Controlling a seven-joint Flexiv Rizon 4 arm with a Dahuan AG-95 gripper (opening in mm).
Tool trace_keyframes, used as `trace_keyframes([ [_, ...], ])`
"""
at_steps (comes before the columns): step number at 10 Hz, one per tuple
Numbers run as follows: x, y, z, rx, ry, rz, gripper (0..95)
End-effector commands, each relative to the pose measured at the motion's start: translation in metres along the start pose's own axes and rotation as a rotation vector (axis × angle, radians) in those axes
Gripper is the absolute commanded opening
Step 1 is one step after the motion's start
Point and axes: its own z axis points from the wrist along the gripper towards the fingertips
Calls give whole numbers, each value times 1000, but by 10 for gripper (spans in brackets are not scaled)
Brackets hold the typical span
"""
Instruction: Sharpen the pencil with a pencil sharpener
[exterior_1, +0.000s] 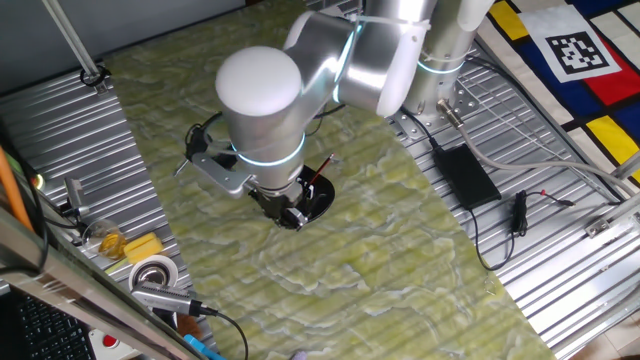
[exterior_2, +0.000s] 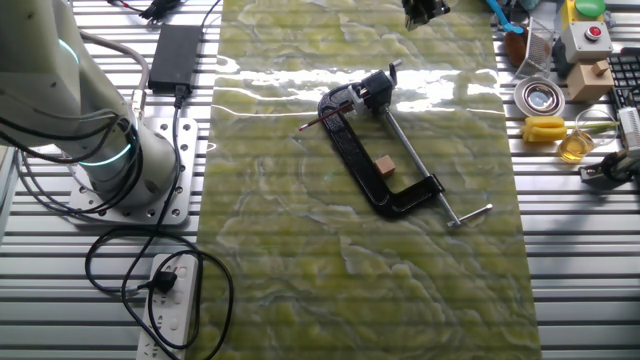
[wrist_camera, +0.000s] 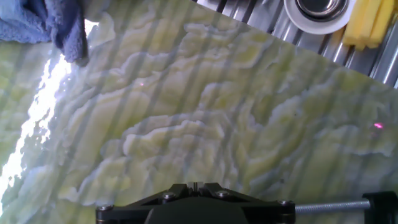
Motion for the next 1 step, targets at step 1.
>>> trace_keyframes([
  [1,2,1,-1,-15,-16,-25,0],
])
